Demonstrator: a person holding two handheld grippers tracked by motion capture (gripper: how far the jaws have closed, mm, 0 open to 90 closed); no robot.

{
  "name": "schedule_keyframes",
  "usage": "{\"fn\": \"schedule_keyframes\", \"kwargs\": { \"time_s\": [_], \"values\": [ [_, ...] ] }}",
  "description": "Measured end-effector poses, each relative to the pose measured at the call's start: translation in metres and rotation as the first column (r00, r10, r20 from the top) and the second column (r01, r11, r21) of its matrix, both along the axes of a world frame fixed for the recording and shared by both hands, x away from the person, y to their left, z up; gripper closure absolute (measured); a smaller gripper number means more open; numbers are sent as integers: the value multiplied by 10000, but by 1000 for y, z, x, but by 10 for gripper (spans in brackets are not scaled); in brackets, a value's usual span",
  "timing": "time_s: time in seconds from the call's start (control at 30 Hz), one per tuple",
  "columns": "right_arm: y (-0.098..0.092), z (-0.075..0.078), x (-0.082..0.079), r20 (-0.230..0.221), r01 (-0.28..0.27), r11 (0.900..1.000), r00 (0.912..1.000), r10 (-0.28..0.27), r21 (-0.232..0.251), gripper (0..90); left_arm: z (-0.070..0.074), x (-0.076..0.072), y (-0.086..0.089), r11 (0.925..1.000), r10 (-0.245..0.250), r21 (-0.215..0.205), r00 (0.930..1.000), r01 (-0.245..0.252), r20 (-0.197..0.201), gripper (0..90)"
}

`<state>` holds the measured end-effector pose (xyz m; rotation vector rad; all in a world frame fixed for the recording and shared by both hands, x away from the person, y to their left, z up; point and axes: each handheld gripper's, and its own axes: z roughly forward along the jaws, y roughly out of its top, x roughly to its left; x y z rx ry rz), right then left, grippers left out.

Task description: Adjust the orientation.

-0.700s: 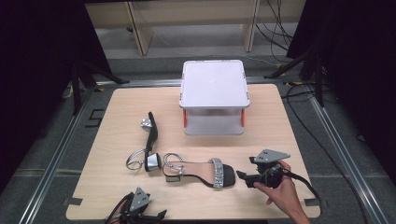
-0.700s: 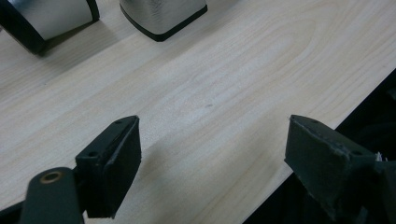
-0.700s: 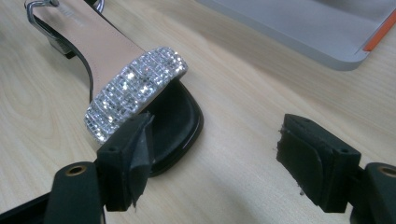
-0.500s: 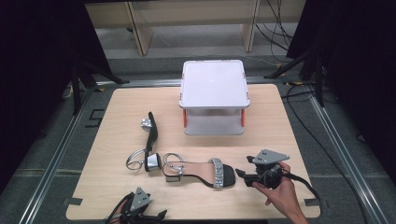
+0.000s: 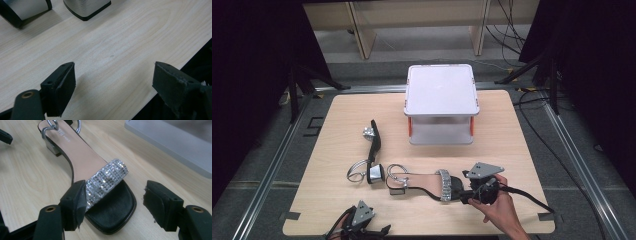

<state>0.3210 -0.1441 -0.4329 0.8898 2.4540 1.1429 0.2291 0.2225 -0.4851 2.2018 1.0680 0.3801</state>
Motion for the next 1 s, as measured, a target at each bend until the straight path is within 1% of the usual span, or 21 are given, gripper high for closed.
{"fn": "schedule_keyframes", "kwargs": {
  "time_s": [0.1, 0.2, 0.27, 0.3, 0.33, 0.4, 0.43, 0.47, 0.5, 0.53, 0.57, 0.6, 0.67, 0.7, 0.73, 0.8, 0.83, 0.9, 0.93, 0.97, 1.0],
  "values": [
    [2, -1, 1, -103, 43, 9999, 9999, -42, 96, 331, 0, 0, 0, 10000, -6, -2, 10000, 6, -28, 181],
    [5, -3, 3, -345, 221, 9996, 9992, -215, 171, 299, 0, 0, 0, 10000, -2, 88, 10000, 3, -60, 181],
    [6, -4, 4, -319, 186, 9996, 9993, -179, 192, 291, 0, 0, 0, 9999, -63, 140, 10000, 64, -52, 182],
    [9, -6, 5, -530, 321, 9990, 9981, -305, 298, 266, 0, 1, 0, 9999, -101, 106, 9999, 102, -59, 182],
    [9, -7, 6, -500, 332, 9991, 9982, -318, 281, 265, -1, 0, -2, 9999, 131, -66, 9999, -131, -16, 181],
    [10, -8, 7, -517, 303, 9992, 9982, -290, 249, 265, -1, 0, -2, 9999, 144, -24, 9999, -143, 2, 181],
    [12, -10, 8, -669, 342, 9988, 9972, -318, 347, 262, 0, 0, -1, 9999, -74, 117, 10000, 74, -49, 182],
    [13, -10, 9, -681, 325, 9989, 9972, -301, 345, 259, 0, 0, -1, 9999, -80, 127, 10000, 81, -52, 182],
    [15, -11, 10, -711, 264, 9995, 9972, -251, 165, 235, 0, 0, -1, 9999, -86, 138, 10000, 87, -50, 182],
    [18, -11, 10, -625, 293, 9995, 9976, -299, -96, 219, 0, 1, -1, 9998, -111, 191, 9999, 112, -60, 182],
    [22, -10, 10, -354, 216, 9989, 9991, -231, -424, 224, 0, 1, -1, 9998, -138, 154, 9999, 139, -33, 182],
    [25, -9, 10, -355, 144, 9991, 9992, -158, -393, 236, 0, 1, -1, 9998, -134, 152, 9999, 135, -32, 182],
    [30, -9, 12, -592, 63, 9994, 9982, -84, -352, 219, 0, 0, -1, 10000, -35, 83, 10000, 36, -33, 182],
    [34, -10, 13, -511, 96, 9989, 9986, -119, -451, 220, 0, 0, 0, 10000, -18, 62, 10000, 19, -45, 182],
    [37, -11, 14, -572, 122, 9984, 9982, -154, -553, 220, 0, 0, 0, 10000, -8, 93, 10000, 9, -55, 182],
    [39, -14, 15, -599, 92, 9982, 9981, -128, -593, 221, 0, 0, -1, 10000, -33, 57, 10000, 34, -37, 182],
    [44, -18, 17, -830, -2, 9972, 9965, -60, -745, 221, 0, -1, -1, 10000, -60, -7, 10000, 60, -52, 182],
    [48, -22, 19, -861, -26, 9947, 9963, -62, -1025, 224, 1, -1, -1, 9999, -85, -56, 10000, 85, -42, 182],
    [50, -24, 19, -1122, 126, 9944, 9934, -244, -1048, 233, 1, -1, -1, 9999, -85, -56, 10000, 85, -42, 182],
    [51, -26, 20, -1069, -63, 9929, 9943, -64, -1189, 254, 1, -1, -1, 10000, -85, -49, 9999, 84, -77, 182],
    [52, -27, 19, -1292, 175, 9929, 9911, -327, -1175, 255, 1, -1, -1, 10000, -59, -51, 10000, 58, -68, 182]
  ]
}}
